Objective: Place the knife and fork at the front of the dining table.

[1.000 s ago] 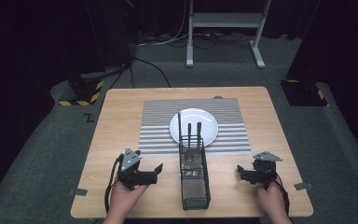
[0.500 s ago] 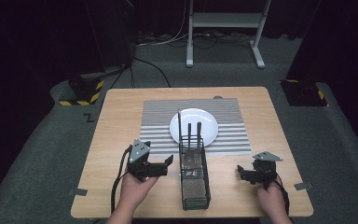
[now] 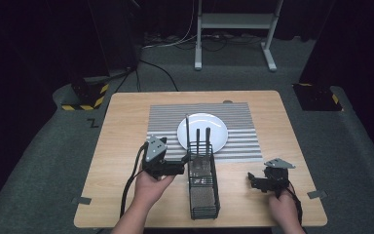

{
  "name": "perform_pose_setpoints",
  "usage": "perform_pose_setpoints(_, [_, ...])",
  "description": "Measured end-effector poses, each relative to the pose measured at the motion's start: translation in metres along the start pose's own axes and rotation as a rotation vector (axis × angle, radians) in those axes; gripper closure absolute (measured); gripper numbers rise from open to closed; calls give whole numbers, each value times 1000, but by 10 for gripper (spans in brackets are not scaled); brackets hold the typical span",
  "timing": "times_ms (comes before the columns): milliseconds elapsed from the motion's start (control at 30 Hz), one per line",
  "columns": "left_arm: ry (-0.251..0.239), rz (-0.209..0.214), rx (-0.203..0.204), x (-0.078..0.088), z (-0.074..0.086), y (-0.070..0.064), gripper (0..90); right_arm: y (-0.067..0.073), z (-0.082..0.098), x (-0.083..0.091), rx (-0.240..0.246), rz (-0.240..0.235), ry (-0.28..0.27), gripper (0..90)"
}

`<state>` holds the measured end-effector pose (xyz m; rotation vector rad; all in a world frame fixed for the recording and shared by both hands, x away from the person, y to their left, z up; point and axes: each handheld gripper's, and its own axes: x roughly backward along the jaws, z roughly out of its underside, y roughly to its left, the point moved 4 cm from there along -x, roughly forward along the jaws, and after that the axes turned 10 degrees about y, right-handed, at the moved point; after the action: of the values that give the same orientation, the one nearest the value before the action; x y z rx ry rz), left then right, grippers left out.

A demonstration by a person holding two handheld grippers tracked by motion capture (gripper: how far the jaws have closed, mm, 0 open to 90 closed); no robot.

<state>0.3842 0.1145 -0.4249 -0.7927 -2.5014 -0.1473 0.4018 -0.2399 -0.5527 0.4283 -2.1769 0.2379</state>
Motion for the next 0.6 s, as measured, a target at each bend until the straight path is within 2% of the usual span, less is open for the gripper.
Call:
perform_pose_setpoints(133, [-23,8,23,-6,-5,2,93,0,0,0,-1,1,1,100])
perform_pose_setpoints(300, [-35,-14,57,-14,-13,3,186,0,0,0,-1,0,1,99])
perform_pose_setpoints(433, [-59,-19,46,-17,-19,0,296,0,0,0,-1,0,1,99])
perform_pose_setpoints(600, [-54,-54,28,-22,-22,-3,486,0,0,0,0,0,0,99])
